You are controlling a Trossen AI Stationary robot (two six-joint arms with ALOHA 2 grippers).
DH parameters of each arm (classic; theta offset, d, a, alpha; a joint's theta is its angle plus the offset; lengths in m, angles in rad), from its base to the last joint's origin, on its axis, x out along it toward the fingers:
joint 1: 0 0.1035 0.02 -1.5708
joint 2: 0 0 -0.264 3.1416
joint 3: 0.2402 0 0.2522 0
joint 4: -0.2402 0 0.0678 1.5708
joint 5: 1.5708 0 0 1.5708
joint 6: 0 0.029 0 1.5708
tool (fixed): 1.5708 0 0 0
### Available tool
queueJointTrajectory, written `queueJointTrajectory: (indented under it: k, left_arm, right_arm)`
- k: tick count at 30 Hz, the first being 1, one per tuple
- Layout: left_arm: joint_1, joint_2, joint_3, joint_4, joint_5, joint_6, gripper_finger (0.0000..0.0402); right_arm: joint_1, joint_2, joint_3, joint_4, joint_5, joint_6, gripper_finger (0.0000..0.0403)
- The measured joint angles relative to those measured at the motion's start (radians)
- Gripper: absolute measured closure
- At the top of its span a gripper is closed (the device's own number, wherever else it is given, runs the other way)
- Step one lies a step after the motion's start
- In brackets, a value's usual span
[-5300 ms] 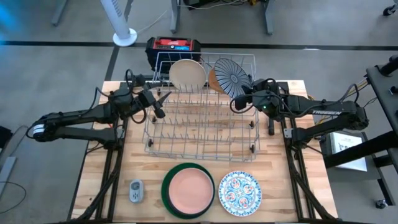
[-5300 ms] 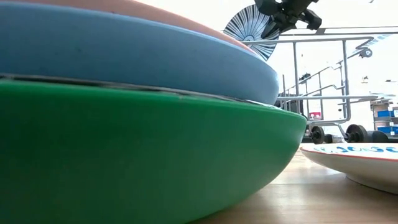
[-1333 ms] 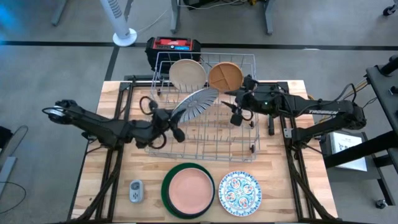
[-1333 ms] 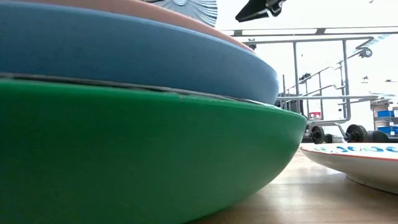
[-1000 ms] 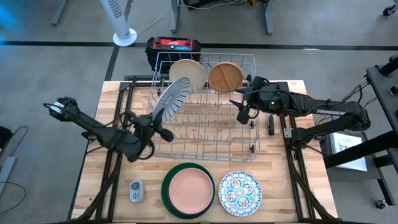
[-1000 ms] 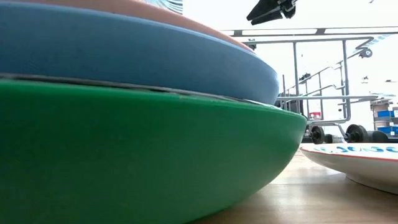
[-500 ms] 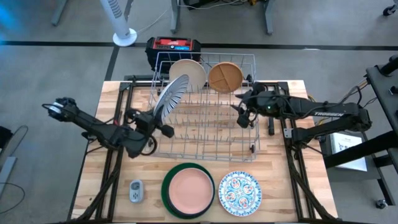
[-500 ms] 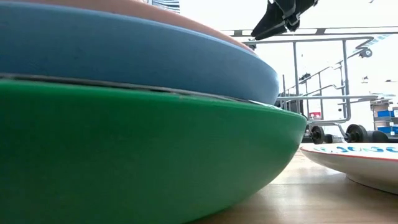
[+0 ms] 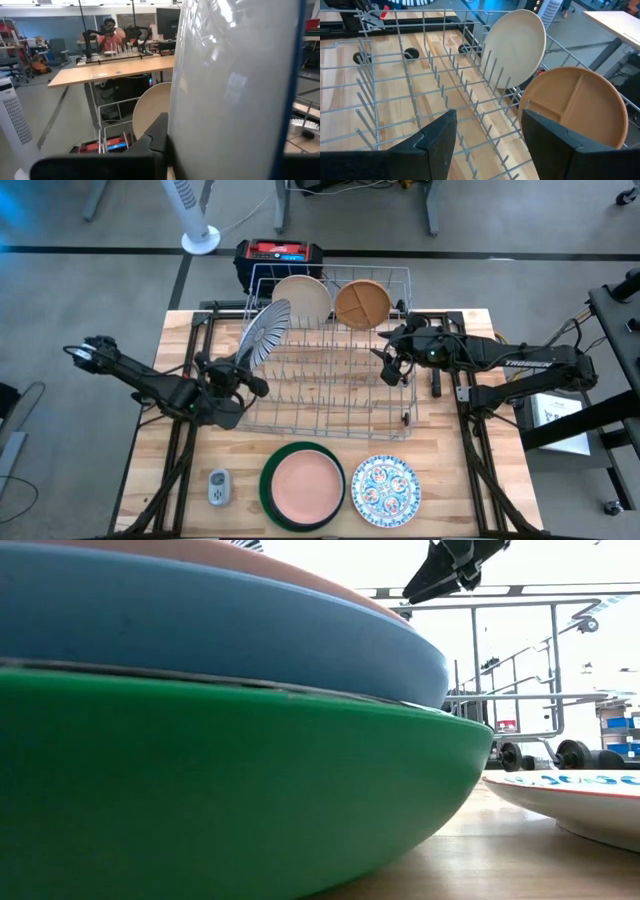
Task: Sort dishes
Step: Put the blue patterned plate into the dish rack
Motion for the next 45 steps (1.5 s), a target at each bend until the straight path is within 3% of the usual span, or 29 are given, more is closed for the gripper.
queueJointTrajectory:
  k: [23, 45]
  left_arm:
    - [0.035, -0.006, -0.178, 0.004, -0.002, -0.247, 0.0375]
    - [0.042, 0.027, -0.217, 0.012, 0.036, -0.341, 0.0375]
  right_arm:
    - [0.000, 0.000, 0.000, 0.014, 0.000, 0.016, 0.0187]
    - [0.000, 0.001, -0.003, 0.026, 0.000, 0.023, 0.0184]
